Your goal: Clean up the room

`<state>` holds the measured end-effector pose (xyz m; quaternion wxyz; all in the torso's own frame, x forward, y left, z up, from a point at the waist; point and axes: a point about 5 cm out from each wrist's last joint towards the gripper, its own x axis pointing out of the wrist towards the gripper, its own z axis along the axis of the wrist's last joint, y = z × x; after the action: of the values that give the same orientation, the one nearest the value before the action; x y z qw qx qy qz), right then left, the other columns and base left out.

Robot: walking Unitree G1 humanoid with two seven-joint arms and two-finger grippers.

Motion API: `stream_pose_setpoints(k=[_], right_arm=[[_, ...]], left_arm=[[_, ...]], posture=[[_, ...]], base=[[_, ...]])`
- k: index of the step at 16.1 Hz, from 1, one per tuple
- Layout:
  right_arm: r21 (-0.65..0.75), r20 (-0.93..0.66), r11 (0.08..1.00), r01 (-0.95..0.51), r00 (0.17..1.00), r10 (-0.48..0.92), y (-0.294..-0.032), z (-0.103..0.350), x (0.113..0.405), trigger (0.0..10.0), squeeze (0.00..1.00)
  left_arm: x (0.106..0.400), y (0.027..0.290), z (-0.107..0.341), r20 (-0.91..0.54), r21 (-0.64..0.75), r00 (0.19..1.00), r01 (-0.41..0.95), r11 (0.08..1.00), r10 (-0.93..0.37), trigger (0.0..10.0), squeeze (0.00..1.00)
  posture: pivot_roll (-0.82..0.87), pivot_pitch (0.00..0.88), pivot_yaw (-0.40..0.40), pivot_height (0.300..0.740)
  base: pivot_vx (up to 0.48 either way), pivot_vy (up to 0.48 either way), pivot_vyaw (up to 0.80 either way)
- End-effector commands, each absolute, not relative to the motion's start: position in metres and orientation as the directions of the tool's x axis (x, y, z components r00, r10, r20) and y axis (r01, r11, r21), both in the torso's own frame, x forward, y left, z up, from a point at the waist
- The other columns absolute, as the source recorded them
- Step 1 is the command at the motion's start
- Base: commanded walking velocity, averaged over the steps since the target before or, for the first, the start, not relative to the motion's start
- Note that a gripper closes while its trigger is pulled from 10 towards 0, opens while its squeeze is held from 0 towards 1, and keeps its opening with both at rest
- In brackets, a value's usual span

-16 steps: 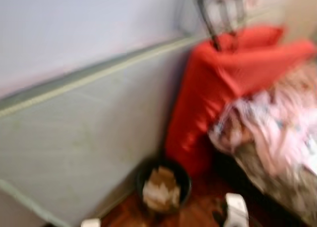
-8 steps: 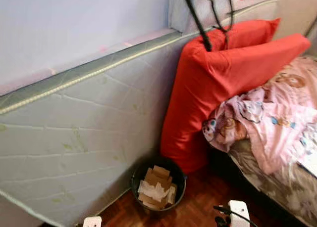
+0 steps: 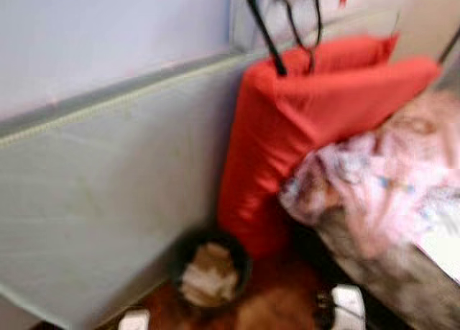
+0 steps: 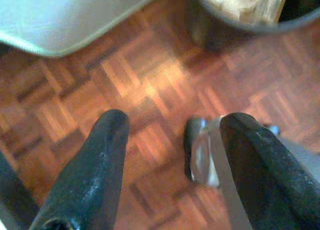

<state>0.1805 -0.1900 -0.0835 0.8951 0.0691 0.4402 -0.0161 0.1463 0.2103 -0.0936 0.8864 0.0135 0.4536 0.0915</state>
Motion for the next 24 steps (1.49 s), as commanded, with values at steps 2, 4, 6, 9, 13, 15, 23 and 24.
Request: stream_pose_setpoints(k=[2,4,6,9,13,15,23,24], right_arm=[[0.158,-0.709,0.957,0.243,0.702,-0.061,-0.1998,-0.054,0.2331,10.0,0.0],[0.16,-0.709,0.955,0.249,0.702,-0.064,-0.1992,-0.054,0.2333,10.0,0.0],[0.161,-0.708,0.955,0.25,0.703,-0.065,-0.1992,-0.0538,0.2335,10.0,0.0],[0.162,-0.708,0.955,0.248,0.704,-0.063,-0.199,-0.0537,0.2337,10.0,0.0],[0.164,-0.709,0.957,0.239,0.703,-0.054,-0.1982,-0.0538,0.2339,10.0,0.0],[0.164,-0.709,0.957,0.239,0.703,-0.054,-0.1982,-0.0538,0.2339,10.0,0.0],[0.164,-0.711,0.958,0.235,0.701,-0.05,-0.1988,-0.0537,0.2339,10.0,0.0],[0.163,-0.711,0.958,0.235,0.701,-0.05,-0.1987,-0.0537,0.2339,10.0,0.0]], left_arm=[[0.2282,0.195,-0.0583,-0.737,0.03,0.672,-0.079,0.996,0.075,10.0,0.0],[0.2283,0.1957,-0.0581,-0.737,0.03,0.672,-0.079,0.996,0.075,10.0,0.0],[0.2286,0.1957,-0.0579,-0.737,0.03,0.672,-0.078,0.997,0.074,10.0,0.0],[0.2288,0.1958,-0.0578,-0.736,0.03,0.672,-0.076,0.997,0.074,10.0,0.0],[0.2288,0.1962,-0.0577,-0.737,0.031,0.672,-0.075,0.997,0.073,10.0,0.0],[0.2289,0.1961,-0.0577,-0.737,0.031,0.672,-0.074,0.997,0.073,10.0,0.0],[0.2285,0.1952,-0.0582,-0.742,0.025,0.667,-0.076,0.997,0.069,10.0,0.0],[0.2286,0.1953,-0.0582,-0.742,0.026,0.667,-0.076,0.997,0.07,10.0,0.0]], posture=[[0.05,0.0,-0.09,0.74],[0.05,0.0,-0.086,0.74],[0.05,0.0,-0.086,0.74],[0.05,0.0,-0.085,0.74],[0.05,0.002,-0.083,0.74],[0.05,0.002,-0.083,0.74],[0.05,0.005,-0.086,0.74],[0.04,0.005,-0.085,0.74]], base=[[0.0,-0.319,0.0],[0.0,-0.317,0.0],[0.0,-0.322,0.0],[0.0,-0.321,0.0],[0.0,-0.324,0.0],[0.0,-0.324,0.0],[0.0,-0.163,0.0],[0.0,0.0,0.0]])
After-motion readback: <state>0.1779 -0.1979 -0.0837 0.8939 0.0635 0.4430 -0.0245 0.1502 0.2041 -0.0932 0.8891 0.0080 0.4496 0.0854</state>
